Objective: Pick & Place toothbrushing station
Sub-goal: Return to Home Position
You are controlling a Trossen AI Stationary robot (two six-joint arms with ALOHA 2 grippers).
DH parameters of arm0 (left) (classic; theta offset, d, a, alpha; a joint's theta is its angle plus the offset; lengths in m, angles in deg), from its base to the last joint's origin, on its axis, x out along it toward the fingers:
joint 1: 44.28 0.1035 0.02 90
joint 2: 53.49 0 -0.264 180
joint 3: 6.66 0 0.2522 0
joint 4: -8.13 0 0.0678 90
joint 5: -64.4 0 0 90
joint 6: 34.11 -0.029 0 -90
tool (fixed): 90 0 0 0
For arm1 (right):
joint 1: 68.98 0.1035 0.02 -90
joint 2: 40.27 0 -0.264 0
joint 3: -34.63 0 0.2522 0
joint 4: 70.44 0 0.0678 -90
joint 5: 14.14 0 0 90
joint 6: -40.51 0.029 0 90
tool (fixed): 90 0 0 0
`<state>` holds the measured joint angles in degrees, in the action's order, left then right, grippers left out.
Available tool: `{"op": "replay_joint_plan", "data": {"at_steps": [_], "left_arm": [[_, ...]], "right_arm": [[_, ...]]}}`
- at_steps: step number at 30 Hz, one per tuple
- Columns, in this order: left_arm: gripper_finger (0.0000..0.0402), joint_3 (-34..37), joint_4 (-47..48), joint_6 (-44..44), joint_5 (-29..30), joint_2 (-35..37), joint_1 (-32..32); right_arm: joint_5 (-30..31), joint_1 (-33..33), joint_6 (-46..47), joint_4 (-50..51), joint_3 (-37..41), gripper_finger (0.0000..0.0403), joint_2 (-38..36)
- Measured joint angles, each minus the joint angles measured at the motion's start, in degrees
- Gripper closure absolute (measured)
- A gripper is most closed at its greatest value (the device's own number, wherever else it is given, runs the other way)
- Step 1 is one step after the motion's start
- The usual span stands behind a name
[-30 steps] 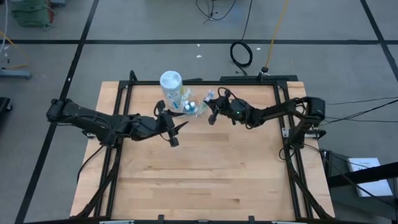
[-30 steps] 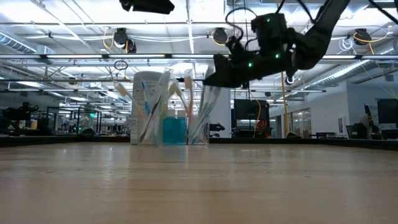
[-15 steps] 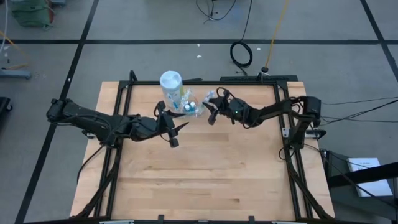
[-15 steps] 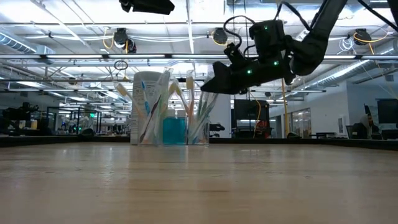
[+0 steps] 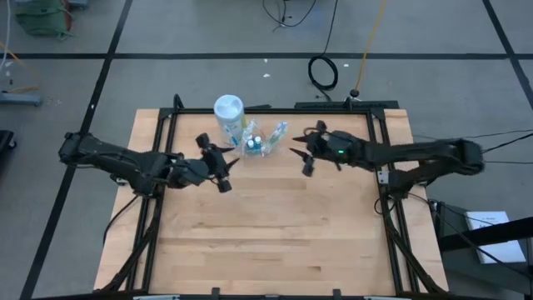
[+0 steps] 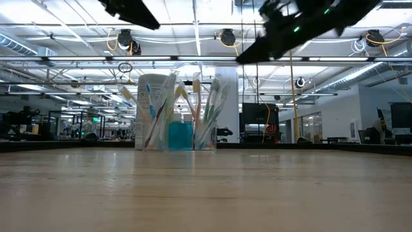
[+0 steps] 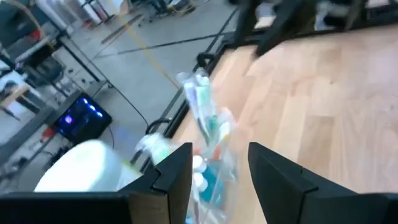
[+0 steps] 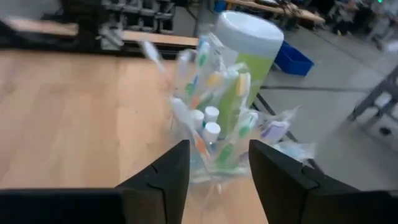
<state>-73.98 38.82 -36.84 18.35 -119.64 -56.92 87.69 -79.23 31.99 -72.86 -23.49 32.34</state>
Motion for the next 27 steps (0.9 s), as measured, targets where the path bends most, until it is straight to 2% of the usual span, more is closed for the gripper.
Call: {"op": "replay_joint_plan", "data": {"at_steps": [3,6,11,15,18,22,27], "left_arm": [[0.024,-0.1,6.5,4.9,-1.3,4.1,-0.5],[0.024,0.0,12.7,7.5,-4.7,10.4,-1.1],[0.024,3.4,13.5,6.0,-4.9,23.3,-2.2],[0.024,11.0,10.1,4.3,-5.5,34.1,-2.9],[0.024,17.1,8.0,2.1,-10.1,42.2,-2.9],[0.024,25.8,-0.7,-5.1,-20.4,51.2,-2.9],[0.024,34.4,-10.3,-12.4,-26.1,58.6,-2.7]], "right_arm": [[0.1,2.0,-3.1,9.3,0.0,0.025,-9.4],[0.0,3.6,-2.0,17.0,0.0,0.0258,-19.3],[-0.1,6.5,0.8,19.2,5.2,0.0269,-33.2],[-0.2,7.9,0.9,17.6,12.3,0.028,-41.6],[-0.7,8.1,0.3,17.3,16.3,0.0287,-46.9],[-7.9,8.1,0.0,17.7,21.8,0.0292,-53.4],[-13.6,8.1,-1.4,15.0,28.0,0.0293,-60.3]]}}
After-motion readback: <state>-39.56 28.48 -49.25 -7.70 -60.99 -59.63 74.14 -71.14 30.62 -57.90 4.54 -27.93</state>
